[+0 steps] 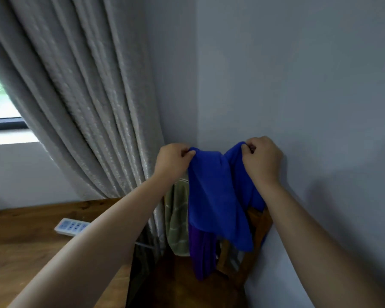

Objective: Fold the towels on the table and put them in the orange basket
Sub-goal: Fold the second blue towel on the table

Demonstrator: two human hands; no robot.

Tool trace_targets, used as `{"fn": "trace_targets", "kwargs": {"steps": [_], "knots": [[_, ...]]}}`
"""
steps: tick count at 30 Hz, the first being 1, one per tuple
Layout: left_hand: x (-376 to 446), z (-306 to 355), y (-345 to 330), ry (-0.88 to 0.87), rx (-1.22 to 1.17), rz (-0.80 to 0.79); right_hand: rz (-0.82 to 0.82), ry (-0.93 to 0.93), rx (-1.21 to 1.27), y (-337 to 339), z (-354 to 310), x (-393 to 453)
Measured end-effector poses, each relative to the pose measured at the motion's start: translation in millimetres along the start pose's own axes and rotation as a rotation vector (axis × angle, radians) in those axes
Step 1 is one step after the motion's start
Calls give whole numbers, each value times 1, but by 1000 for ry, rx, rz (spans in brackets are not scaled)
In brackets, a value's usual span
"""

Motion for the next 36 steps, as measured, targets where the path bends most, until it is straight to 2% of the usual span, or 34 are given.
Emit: {"fn": "trace_targets", "kwargs": {"steps": [5,11,15,19,26,29,32,36], "knots": [[-31,-19,72,11,54,161,111,205,22,11,-74,-9],[-95,-69,174,-61,43,405,413,435,-21,27,-197,-60],[-156,-112,250,-88,59,508,510,474,59,21,-275,-114],[-219,-179,333,-15,133,603,382,501,155,-6,-361,-179],[-281,-274,393,157,234,512,-136,425,211,-80,-430,-251],[-297,-311,407,246,216,523,-270,428,216,-111,-456,-270],[-301,-358,421,354,207,525,-384,455,232,-150,-483,-284],[-284,-409,437,460,201,550,-383,497,224,-199,-508,-281]]}}
Point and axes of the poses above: each hand's wrist, its own x-axis towards the middle knuckle, its own y-axis out of the back of the hand, z = x × y, the point moved 4 cm from there along x, towards the middle knuckle, and after that the axes turned 4 degrees about y, right-handed, at the moved point
